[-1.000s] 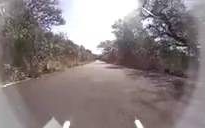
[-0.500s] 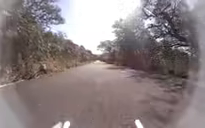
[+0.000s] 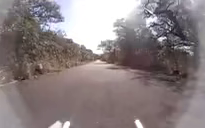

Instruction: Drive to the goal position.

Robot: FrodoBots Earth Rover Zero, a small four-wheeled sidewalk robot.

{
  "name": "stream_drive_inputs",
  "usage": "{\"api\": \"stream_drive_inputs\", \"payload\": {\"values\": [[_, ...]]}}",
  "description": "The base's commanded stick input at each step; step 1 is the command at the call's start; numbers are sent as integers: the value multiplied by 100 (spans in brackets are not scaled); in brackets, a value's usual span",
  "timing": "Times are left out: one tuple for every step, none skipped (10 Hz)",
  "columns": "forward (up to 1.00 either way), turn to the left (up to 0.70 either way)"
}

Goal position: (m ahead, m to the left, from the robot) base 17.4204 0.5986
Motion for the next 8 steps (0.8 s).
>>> {"api": "stream_drive_inputs", "payload": {"values": [[85, 0], [85, 0], [85, 0], [85, 0], [85, 0], [85, 0], [85, 0], [85, 0]]}}
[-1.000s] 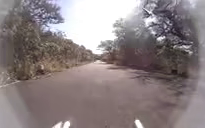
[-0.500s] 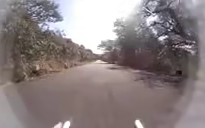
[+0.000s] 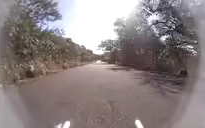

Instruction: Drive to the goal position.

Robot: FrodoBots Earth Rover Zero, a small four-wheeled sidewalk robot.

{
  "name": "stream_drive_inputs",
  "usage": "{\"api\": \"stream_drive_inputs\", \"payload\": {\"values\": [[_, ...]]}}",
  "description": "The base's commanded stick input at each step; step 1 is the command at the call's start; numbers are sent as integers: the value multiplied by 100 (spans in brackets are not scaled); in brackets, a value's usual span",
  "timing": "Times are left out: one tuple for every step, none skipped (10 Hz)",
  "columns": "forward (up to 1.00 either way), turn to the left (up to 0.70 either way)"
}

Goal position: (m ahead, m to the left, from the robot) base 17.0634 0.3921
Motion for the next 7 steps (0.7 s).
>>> {"api": "stream_drive_inputs", "payload": {"values": [[85, 0], [85, 0], [85, 0], [85, 0], [85, 0], [85, 0], [85, 0]]}}
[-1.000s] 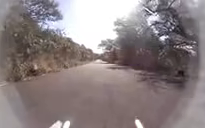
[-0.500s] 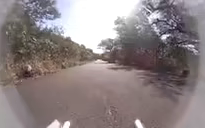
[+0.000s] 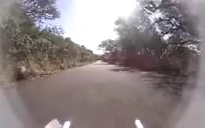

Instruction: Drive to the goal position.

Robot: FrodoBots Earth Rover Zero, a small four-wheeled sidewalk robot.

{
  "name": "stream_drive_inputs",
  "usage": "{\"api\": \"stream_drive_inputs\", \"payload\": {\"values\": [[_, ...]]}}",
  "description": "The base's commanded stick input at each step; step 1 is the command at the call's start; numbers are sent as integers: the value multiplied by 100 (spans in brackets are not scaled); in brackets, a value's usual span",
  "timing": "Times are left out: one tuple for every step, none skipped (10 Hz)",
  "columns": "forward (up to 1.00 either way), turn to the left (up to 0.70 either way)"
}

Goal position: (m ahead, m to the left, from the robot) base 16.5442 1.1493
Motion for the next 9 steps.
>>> {"api": "stream_drive_inputs", "payload": {"values": [[85, 0], [85, 0], [85, 0], [85, 0], [85, 0], [85, 0], [85, 0], [85, 0], [85, 0]]}}
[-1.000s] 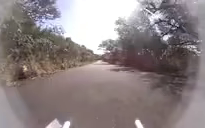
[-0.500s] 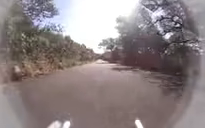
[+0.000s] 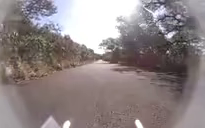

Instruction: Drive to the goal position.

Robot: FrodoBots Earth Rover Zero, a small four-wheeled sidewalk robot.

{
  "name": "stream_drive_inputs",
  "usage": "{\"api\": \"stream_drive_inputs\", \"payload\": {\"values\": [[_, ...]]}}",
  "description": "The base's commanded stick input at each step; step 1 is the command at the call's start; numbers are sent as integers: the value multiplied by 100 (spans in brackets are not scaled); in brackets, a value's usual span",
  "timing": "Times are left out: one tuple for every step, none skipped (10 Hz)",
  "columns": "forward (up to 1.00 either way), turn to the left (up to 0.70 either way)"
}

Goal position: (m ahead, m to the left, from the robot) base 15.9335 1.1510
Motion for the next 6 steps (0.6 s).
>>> {"api": "stream_drive_inputs", "payload": {"values": [[85, 0], [85, 0], [85, 0], [85, 0], [85, 0], [85, 0]]}}
